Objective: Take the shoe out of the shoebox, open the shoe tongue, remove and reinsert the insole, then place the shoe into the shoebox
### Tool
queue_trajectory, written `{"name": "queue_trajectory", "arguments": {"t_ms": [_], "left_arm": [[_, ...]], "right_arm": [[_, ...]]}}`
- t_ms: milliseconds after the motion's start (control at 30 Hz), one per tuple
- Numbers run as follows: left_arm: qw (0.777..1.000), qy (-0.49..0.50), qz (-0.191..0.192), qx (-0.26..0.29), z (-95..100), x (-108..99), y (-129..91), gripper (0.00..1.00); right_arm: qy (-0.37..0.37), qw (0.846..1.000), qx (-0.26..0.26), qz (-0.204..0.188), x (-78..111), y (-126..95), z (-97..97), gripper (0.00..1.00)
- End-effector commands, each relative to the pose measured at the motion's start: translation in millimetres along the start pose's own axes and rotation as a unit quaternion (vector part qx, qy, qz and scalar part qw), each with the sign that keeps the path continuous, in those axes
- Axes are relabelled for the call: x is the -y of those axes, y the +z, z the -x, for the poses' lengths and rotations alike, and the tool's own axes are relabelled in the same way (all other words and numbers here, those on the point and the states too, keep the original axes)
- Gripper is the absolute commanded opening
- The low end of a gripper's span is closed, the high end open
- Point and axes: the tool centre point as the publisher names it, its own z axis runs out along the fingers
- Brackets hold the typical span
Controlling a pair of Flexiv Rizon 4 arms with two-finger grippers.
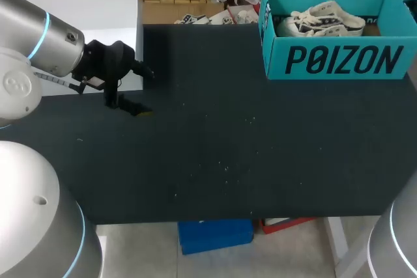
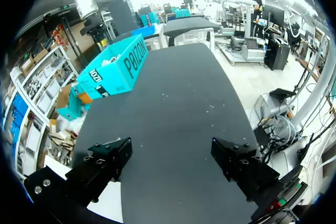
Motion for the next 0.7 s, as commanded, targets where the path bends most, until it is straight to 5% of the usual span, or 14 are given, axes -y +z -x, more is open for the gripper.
{"name": "queue_trajectory", "arguments": {"t_ms": [33, 700], "left_arm": [[1.0, 0.0, 0.002, 0.0, -0.6, 0.5, -0.2, 1.0], [1.0, 0.0, 0.002, 0.0, -0.6, 0.5, -0.2, 1.0]], "right_arm": [[0.008, 0.988, 0.157, 0.006, 2.1, -2.3, -93.5, 0.17], [0.074, 0.975, 0.208, 0.017, -22.0, 17.1, -229.3, 0.24]]}}
